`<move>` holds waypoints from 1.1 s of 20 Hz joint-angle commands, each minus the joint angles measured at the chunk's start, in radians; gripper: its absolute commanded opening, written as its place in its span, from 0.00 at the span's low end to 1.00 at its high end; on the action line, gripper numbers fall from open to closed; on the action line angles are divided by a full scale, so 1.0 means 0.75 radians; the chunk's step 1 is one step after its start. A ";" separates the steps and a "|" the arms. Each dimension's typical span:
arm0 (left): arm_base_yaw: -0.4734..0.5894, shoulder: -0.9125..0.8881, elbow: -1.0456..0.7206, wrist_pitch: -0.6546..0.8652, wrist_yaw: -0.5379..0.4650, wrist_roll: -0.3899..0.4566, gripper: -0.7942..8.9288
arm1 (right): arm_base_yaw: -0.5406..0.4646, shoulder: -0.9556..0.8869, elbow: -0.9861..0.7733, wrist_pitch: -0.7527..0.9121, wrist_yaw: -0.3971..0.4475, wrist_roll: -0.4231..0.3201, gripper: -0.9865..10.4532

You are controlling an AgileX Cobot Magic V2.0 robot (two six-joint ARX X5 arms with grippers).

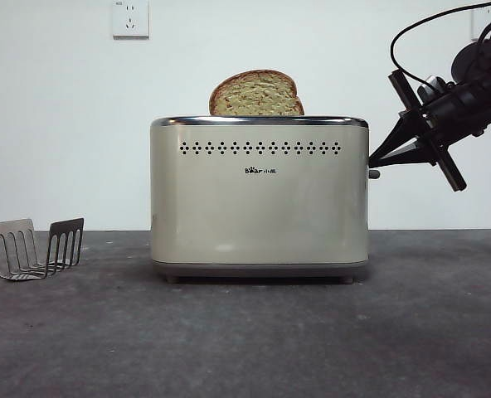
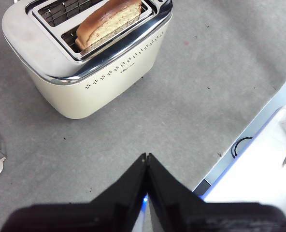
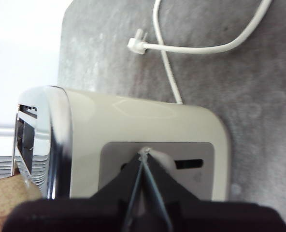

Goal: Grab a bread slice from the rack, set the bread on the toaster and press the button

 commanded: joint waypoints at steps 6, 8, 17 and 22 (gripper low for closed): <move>-0.002 -0.003 -0.006 0.003 -0.001 -0.013 0.07 | 0.010 0.079 -0.007 -0.102 0.091 -0.060 0.08; -0.002 -0.003 -0.006 0.003 -0.001 -0.013 0.07 | 0.010 0.090 -0.007 -0.137 0.126 -0.082 0.08; -0.002 -0.003 -0.006 0.003 -0.001 -0.013 0.07 | 0.011 0.116 -0.007 -0.180 0.184 -0.122 0.08; -0.002 -0.003 -0.006 0.003 -0.001 -0.013 0.07 | 0.020 0.195 -0.007 -0.216 0.184 -0.126 0.08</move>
